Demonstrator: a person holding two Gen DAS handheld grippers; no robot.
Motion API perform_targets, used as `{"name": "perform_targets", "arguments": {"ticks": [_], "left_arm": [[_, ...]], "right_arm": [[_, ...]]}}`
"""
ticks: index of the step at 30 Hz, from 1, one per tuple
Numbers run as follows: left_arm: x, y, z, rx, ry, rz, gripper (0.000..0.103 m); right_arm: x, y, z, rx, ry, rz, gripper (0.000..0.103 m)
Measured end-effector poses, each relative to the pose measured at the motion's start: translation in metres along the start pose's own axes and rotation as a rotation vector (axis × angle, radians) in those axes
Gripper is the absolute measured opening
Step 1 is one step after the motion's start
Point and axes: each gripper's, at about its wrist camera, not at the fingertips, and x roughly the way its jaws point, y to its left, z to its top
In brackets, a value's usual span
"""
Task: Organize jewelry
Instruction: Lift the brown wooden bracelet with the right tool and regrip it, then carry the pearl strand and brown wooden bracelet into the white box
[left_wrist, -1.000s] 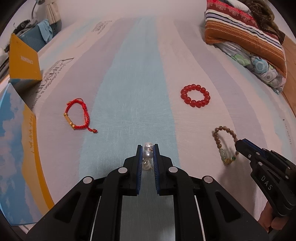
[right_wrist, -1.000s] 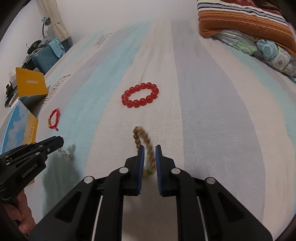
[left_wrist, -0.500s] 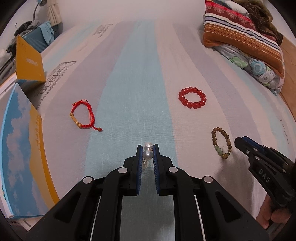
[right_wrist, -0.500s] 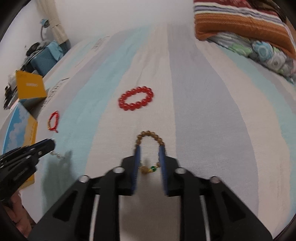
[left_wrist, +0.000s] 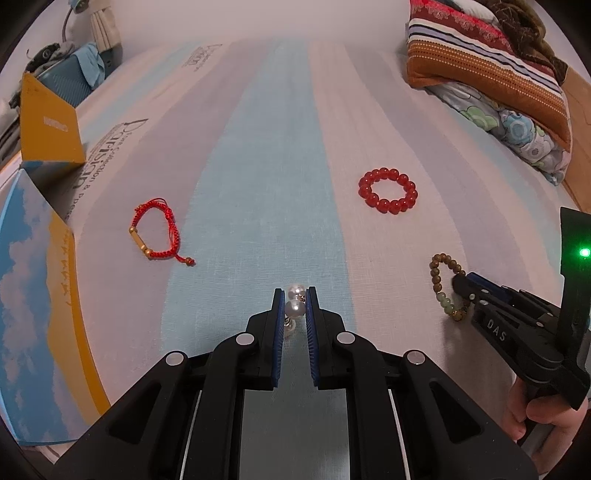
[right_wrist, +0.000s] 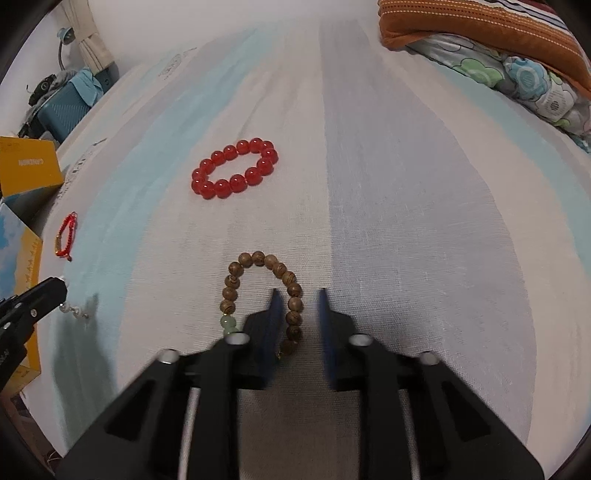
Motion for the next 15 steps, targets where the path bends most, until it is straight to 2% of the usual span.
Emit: {"name": "perform_targets", "arguments": {"ticks": [7,15], "left_arm": [[-0.007,0.0,-0.001,-0.001,-0.009,-0.001,0.011],[-0.023,-0.001,-0.003,-0.002,-0.026,-0.007,0.011]], "right_arm": [[-0.016,-0.002,0.0,0.025,-0.026,0.032,0.007],[-0.049,0.011,-0.003,-0.01,-0.083,0.045,0.007]]}}
